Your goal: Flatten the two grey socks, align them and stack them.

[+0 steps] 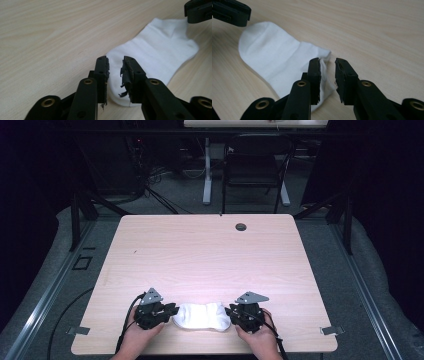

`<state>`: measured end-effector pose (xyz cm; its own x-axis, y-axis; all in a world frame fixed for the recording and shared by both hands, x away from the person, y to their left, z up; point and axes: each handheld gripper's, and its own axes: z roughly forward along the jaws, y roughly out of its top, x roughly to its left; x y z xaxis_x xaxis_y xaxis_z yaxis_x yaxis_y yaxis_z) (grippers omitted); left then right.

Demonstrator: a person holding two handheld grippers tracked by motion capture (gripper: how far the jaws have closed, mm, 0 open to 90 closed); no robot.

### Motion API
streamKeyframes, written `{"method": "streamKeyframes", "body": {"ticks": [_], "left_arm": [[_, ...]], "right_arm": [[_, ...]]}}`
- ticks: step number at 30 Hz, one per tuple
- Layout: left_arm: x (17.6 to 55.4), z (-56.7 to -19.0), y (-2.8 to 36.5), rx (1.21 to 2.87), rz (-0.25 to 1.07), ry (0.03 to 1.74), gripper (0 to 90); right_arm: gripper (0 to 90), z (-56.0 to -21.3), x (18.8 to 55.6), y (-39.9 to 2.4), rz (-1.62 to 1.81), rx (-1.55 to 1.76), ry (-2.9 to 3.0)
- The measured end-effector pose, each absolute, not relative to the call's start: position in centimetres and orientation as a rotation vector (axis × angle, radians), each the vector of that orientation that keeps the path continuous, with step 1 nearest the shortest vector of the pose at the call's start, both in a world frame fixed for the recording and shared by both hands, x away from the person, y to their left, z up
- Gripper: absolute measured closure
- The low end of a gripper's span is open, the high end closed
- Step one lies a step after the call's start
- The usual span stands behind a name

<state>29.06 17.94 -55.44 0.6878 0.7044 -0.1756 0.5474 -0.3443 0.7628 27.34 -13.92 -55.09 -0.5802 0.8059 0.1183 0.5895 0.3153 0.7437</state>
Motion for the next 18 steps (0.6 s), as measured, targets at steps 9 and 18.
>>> {"method": "streamKeyframes", "body": {"ticks": [9,18], "left_arm": [[28.4,-55.9,16.9,2.075,0.238,0.899,62.0],[28.4,-57.0,16.5,2.113,0.194,0.89,57.1]], "right_arm": [[69.0,-55.4,27.1,-11.6,1.172,1.165,2.369],[61.5,-56.9,27.4,-11.5,1.119,1.147,2.431]]}}
